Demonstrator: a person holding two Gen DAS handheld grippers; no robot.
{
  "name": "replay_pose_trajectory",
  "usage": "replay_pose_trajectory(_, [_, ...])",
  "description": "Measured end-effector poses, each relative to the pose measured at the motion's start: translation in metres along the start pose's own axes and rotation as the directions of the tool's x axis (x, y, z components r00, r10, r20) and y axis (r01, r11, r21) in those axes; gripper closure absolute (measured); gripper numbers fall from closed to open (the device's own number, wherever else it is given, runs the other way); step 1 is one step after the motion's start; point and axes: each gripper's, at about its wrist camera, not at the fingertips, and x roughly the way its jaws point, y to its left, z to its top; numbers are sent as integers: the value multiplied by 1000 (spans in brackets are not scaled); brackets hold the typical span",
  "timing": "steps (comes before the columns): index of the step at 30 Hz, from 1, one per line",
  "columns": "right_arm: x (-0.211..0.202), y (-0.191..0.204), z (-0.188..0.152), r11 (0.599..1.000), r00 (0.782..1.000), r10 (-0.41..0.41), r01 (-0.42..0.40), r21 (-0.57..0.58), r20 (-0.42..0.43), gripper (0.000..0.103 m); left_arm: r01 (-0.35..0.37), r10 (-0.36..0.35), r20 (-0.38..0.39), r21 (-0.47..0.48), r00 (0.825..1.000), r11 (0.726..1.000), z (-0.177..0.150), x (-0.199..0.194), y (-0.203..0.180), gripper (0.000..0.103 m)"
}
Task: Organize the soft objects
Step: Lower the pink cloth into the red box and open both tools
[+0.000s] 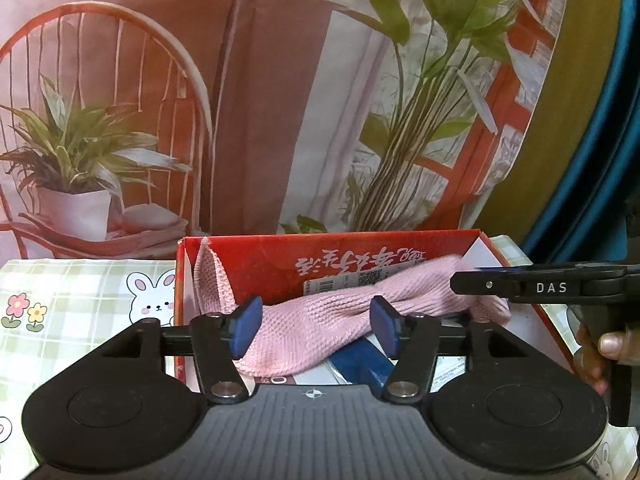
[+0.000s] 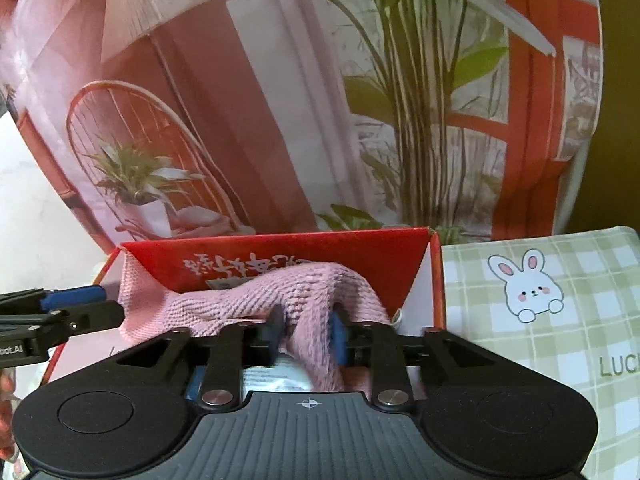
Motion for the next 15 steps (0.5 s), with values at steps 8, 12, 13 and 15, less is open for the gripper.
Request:
replay_pose_trajectory(8, [-19, 11, -4, 999, 999, -6, 8, -48, 38, 52, -27, 26, 30, 23, 999, 999, -5, -23, -10, 23])
replay_pose_trajectory(12, [-35, 26, -9, 992, 998, -37, 43, -118, 52, 37, -52, 50, 48, 44, 998, 998, -8, -39, -18, 18])
replay_pose_trajectory(13, [-38, 29, -10, 990, 998, -43, 50, -128, 54, 34, -60, 57, 51, 47, 997, 997, -9, -43, -20, 18])
replay_pose_trajectory(15, [-47, 35, -13, 988, 997, -51, 60, -144, 60, 23, -69, 66, 58, 54, 996, 996, -11, -51, -24, 14])
